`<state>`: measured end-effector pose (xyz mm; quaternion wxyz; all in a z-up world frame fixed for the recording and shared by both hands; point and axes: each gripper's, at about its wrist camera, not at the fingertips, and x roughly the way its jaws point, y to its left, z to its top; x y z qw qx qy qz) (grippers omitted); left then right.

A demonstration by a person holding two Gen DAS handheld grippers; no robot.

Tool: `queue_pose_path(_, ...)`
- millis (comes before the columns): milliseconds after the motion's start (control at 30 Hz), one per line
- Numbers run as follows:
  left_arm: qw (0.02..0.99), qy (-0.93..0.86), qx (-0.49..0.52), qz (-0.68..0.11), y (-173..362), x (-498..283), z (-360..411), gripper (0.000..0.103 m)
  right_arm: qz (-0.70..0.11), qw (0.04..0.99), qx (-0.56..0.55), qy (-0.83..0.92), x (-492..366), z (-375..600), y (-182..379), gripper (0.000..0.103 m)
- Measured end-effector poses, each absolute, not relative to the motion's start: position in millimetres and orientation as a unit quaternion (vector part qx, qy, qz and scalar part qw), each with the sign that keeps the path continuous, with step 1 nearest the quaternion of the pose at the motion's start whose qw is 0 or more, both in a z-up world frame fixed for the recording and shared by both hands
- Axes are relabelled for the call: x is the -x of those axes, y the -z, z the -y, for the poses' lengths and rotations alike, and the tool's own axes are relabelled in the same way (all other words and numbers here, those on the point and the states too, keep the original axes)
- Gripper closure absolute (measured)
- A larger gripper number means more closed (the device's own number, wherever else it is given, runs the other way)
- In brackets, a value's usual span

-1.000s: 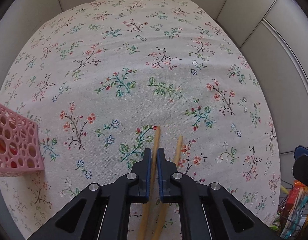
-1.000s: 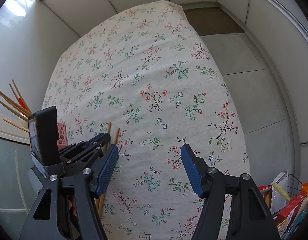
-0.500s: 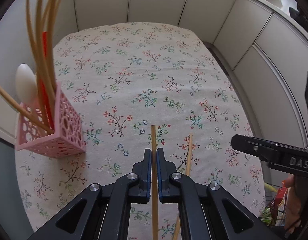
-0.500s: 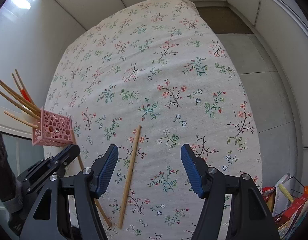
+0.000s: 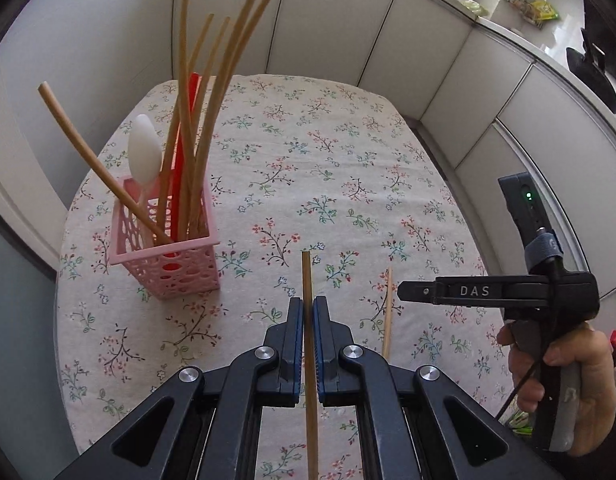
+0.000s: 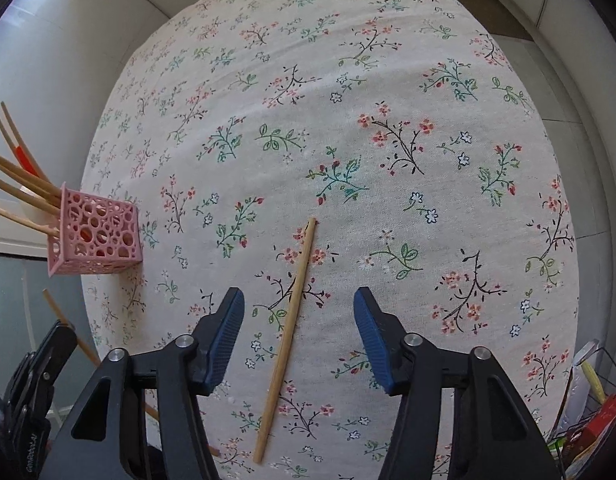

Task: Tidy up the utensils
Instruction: 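Close the right tool on the last wooden chopstick and lift it upright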

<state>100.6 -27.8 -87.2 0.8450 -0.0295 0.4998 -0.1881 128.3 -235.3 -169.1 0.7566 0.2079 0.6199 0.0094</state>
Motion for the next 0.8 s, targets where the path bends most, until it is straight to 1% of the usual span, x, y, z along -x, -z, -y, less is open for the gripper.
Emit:
queue_pose_path(33,0.845,0.189,0.031,-0.499,86,-100,24,0.098,-0.621,0.756,-0.207,-0.007,-131,235,172,0.052)
queue_pose_path(200,0.846,0.188,0.04,-0.498,82,-98,12,0.098,-0.633,0.746,-0.207,0.001,-143,231,185,0.072)
queue_pose_path(533,0.843,0.188,0.043,-0.502,87,-102,9,0.098,-0.638,0.749,-0.175,0.032,-159,219,195,0.085)
queue_pose_path(600,0.843,0.185,0.044,-0.503,88,-102,9,0.098,-0.64,0.752,-0.149,0.043,-159,215,195,0.096)
queue_pose_path(667,0.843,0.183,0.044,-0.504,89,-104,8,0.098,-0.638,0.755,-0.143,0.042,-159,212,195,0.096)
queue_pose_path(800,0.845,0.183,0.044,-0.501,87,-103,7,0.098,-0.63,0.757,-0.168,0.028,-151,218,191,0.097)
